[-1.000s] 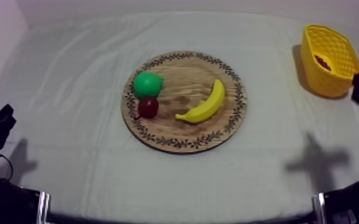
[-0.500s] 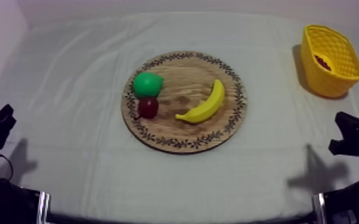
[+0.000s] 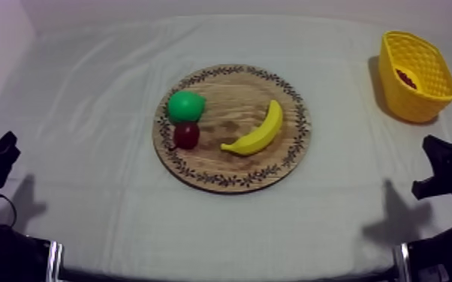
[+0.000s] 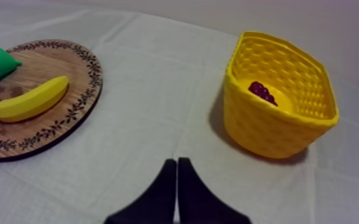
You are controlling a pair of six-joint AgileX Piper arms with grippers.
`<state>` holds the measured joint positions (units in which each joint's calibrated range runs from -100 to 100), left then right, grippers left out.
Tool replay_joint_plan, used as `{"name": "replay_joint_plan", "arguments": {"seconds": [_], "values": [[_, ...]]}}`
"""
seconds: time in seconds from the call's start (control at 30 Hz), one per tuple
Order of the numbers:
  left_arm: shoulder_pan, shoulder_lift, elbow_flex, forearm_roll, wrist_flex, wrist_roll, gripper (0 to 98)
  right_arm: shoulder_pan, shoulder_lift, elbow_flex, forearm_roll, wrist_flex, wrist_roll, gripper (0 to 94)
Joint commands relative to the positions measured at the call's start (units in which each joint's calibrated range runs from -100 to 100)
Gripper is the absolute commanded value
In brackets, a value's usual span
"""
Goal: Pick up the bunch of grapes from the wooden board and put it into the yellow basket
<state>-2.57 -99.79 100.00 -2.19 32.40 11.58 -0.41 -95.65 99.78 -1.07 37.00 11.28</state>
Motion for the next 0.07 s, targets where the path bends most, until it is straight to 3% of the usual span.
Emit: {"name": "replay_joint_plan", "arguments": {"seconds": [0.0, 0.03], "values": [[0.0, 0.05, 0.0, -0.03, 0.02, -0.01, 0.1, 0.02, -0.02, -0.01, -0.08, 0.02, -0.06, 0.4], [0.0, 0.05, 0.0, -0.03, 0.02, -0.02, 0.1, 0.02, -0.02, -0.01, -0.08, 0.02, -0.06, 0.4]]}}
